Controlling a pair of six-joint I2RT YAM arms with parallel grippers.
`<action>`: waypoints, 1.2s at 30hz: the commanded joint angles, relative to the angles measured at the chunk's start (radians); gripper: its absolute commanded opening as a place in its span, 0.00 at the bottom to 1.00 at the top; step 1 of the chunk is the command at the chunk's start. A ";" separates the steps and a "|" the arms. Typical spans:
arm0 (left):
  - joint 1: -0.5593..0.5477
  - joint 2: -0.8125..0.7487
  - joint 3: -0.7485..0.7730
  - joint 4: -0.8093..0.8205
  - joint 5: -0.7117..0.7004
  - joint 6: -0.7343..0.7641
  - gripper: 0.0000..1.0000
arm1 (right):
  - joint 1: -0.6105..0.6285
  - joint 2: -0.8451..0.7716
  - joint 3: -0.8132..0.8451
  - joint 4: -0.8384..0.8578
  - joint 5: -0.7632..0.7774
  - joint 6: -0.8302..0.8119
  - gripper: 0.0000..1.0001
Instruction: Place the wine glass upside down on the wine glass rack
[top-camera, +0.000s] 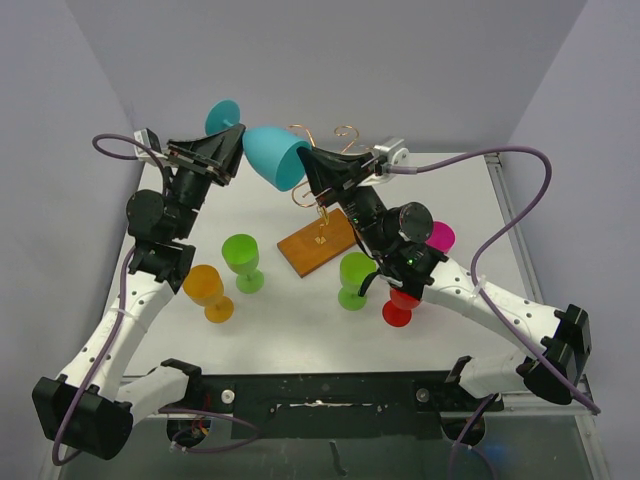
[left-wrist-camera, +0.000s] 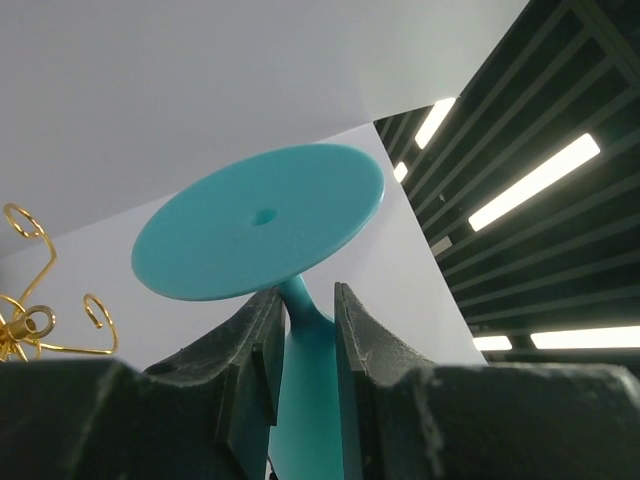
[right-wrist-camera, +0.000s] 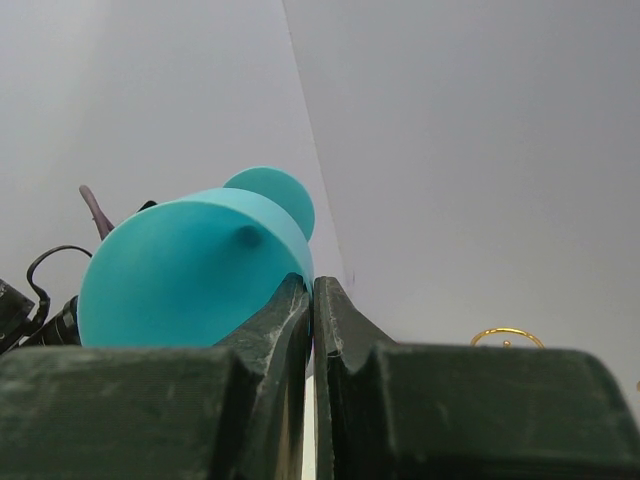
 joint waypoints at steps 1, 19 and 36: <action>-0.001 -0.016 0.005 0.075 -0.012 0.016 0.18 | 0.029 -0.022 0.002 0.066 -0.021 0.029 0.00; 0.009 -0.014 0.012 0.079 -0.016 0.085 0.00 | 0.031 -0.084 -0.038 0.031 0.030 0.085 0.22; 0.267 0.022 0.147 -0.022 0.172 0.292 0.00 | 0.027 -0.316 -0.161 -0.141 0.198 0.036 0.63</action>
